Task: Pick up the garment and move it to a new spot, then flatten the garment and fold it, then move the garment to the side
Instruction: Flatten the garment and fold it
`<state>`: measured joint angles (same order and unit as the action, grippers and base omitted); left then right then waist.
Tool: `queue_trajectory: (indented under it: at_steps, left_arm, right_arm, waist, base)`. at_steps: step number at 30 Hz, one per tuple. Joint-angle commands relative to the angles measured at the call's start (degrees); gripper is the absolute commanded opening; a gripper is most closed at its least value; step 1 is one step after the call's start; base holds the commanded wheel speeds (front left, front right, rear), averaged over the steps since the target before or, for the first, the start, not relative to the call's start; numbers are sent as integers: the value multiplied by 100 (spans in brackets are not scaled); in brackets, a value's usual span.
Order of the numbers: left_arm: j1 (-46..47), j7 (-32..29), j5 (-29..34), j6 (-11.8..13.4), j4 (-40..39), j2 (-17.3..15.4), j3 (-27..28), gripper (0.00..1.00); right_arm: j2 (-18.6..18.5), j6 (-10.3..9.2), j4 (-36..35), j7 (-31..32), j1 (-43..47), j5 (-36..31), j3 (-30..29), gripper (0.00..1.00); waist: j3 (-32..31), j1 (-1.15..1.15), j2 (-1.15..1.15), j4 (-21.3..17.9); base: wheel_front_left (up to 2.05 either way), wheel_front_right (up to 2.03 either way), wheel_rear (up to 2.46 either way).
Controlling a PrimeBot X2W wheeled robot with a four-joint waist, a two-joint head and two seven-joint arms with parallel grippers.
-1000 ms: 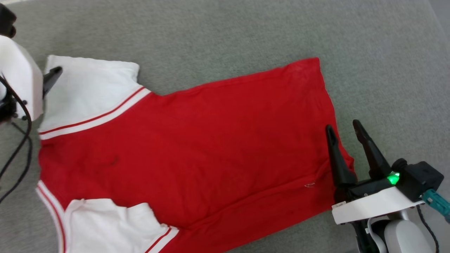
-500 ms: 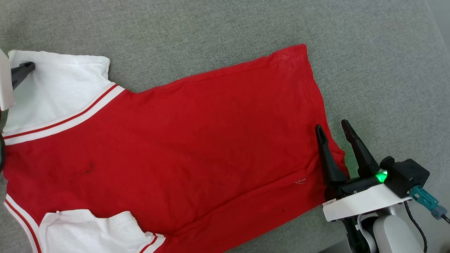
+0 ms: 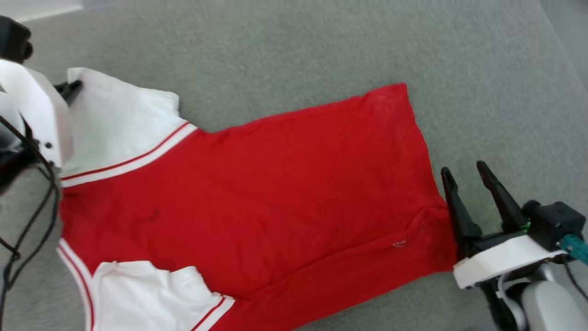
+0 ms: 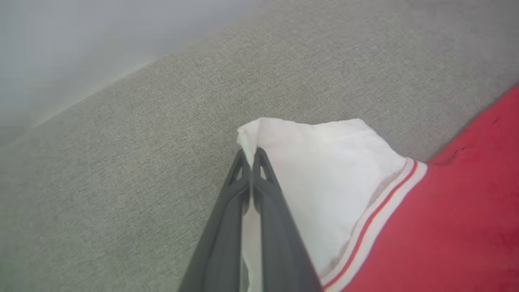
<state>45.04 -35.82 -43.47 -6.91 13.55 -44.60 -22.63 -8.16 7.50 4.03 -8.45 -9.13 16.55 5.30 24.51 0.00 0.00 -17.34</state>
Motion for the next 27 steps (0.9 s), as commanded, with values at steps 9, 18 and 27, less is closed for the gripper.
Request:
queue_trajectory:
  at_steps: [9,18,27]
  left_arm:
    - [-522,872,-219,-53,-929,159,-426,0]
    - [-798,1359,-244,-57,-1854,-63,-815,0]
    - [-899,1555,-63,7,-2698,-132,-857,0]
  right_arm:
    - [-1378,-2,-601,1809,-92,530,90,100]
    - [-2382,-2,-810,4057,-1000,974,371,100]
    - [-2734,-3,-252,5505,-2331,1087,824,100]
  waist:
    - [-591,0,0,719]
    - [-440,0,0,1121]
    - [91,0,0,1566]
  base:
    - [0,0,0]
    - [0,0,0]
    - [0,0,0]
